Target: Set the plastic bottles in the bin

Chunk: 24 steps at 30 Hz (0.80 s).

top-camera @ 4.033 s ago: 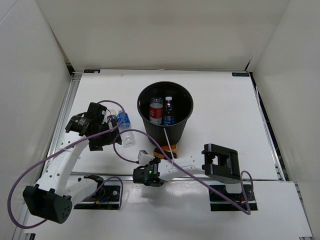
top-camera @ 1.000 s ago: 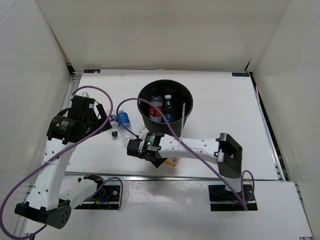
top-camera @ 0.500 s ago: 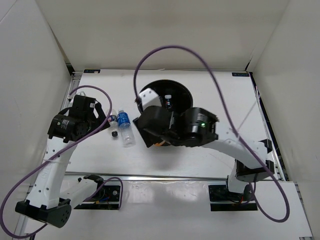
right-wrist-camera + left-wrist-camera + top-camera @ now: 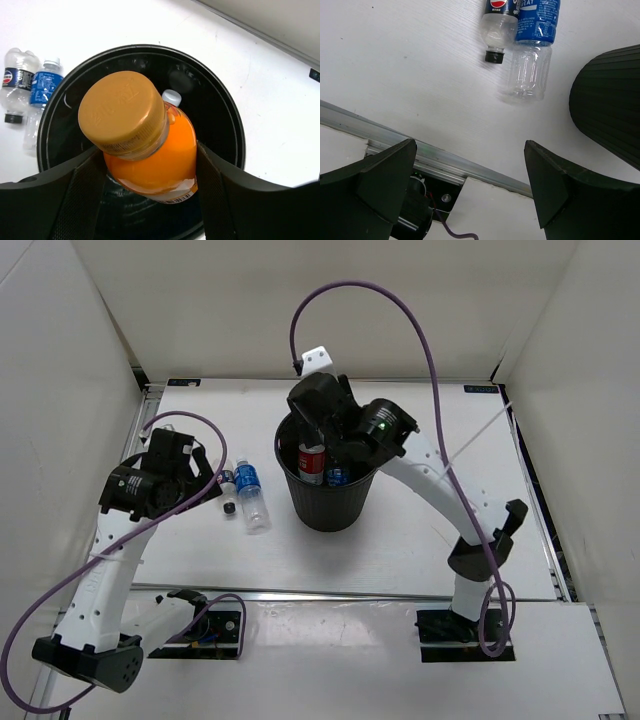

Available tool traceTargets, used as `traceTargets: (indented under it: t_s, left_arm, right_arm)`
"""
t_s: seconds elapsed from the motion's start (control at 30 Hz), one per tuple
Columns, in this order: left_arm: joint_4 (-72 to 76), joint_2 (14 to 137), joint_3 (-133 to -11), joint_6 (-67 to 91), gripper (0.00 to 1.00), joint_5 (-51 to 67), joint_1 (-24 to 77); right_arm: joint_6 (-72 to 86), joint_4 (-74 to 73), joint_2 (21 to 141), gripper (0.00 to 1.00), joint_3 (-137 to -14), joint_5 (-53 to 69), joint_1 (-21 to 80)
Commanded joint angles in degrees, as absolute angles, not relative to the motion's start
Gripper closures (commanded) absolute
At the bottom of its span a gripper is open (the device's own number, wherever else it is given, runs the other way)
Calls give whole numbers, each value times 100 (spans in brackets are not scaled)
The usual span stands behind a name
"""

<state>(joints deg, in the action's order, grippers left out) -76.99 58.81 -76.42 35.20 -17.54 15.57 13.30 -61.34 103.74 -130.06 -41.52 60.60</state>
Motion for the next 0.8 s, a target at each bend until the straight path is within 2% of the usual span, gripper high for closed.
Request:
traceTargets:
  t_s: [0.0, 0.1, 0.13, 0.17, 0.23, 0.3, 0.53, 0.6, 0.77]
  left_arm:
    - [-7778, 5906, -7585, 3472, 0, -1731, 1582]
    - [-7709, 5906, -7637, 3472, 0, -1679, 1582]
    - [-7656, 5906, -7638, 3541, 0, -1618, 1582]
    - [-7655, 6028, -7638, 3612, 0, -1617, 1582]
    - [-7603, 6160, -7638, 3787, 0, -1556, 1451]
    - [-7454, 6441, -7507, 3692, 0, -987, 1056]
    - [-6937, 7514, -7348, 3667, 0, -152, 71]
    - [-6558, 7803, -7348, 3419, 0, 410, -61]
    - [-6092, 8630, -7734, 3244, 0, 413, -62]
  right_arm:
    - [948, -5554, 10345, 43, -12913, -3912, 5994]
    - [1422, -5861, 10187, 20, -12316, -3833, 5994]
    - [1772, -5975, 10134, 8, -12226, -3762, 5994]
    - [1941, -6072, 10021, 2, -12165, -3762, 5994]
    - [2187, -6361, 9880, 0, -12234, -3823, 5994]
    - [2426, -6363, 9529, 0, -12234, -3841, 5925]
    - [2260, -6073, 8579, 0, -12401, -3094, 5572]
    - [2198, -6073, 8307, 0, -12261, -2980, 5572]
    - [2066, -6073, 7744, 0, -11586, -2673, 5450]
